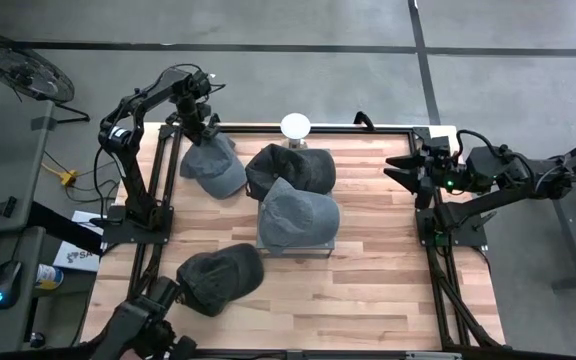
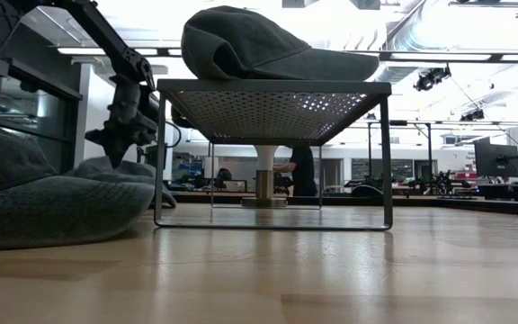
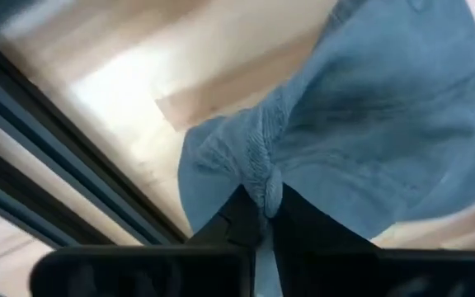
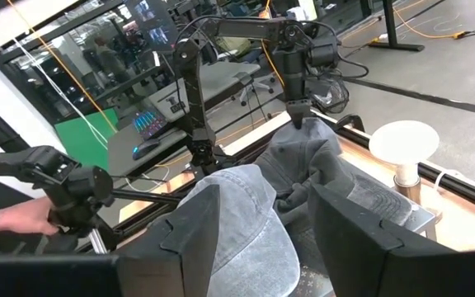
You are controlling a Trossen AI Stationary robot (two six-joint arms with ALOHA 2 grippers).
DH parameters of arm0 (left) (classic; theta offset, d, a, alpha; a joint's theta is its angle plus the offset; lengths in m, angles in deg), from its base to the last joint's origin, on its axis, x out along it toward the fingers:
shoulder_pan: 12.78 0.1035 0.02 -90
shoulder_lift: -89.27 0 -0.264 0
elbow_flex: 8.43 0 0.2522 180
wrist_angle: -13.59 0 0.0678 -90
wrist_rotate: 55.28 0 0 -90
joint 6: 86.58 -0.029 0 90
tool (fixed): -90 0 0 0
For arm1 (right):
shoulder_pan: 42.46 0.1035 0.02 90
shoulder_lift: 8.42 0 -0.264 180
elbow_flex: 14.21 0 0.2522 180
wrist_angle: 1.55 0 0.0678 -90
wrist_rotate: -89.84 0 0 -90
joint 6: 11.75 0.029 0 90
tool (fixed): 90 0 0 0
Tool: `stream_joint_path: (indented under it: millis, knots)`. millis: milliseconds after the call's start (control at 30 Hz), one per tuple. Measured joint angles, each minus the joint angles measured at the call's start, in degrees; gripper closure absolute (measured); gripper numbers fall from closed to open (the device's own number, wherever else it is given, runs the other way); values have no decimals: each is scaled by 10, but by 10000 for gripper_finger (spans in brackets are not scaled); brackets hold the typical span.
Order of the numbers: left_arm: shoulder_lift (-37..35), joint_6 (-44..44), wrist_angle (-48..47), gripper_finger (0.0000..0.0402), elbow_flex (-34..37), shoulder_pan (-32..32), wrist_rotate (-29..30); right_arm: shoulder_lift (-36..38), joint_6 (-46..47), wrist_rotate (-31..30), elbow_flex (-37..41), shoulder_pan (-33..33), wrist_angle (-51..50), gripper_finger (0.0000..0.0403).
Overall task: Pick & Place hat
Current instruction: Stack the gray cap on the gray cap on the shelf
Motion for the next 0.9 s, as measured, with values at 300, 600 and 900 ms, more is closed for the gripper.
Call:
stream_joint_path:
  millis: [300,600,900]
  knots:
    - [-24,-34,-61,389,0,0,-22,0,0,0,0,0,0,224]
    - [-93,-37,-93,389,0,0,-67,0,0,0,0,0,0,224]
    - [-177,-25,-112,389,-8,0,-103,0,-3,11,0,0,0,224]
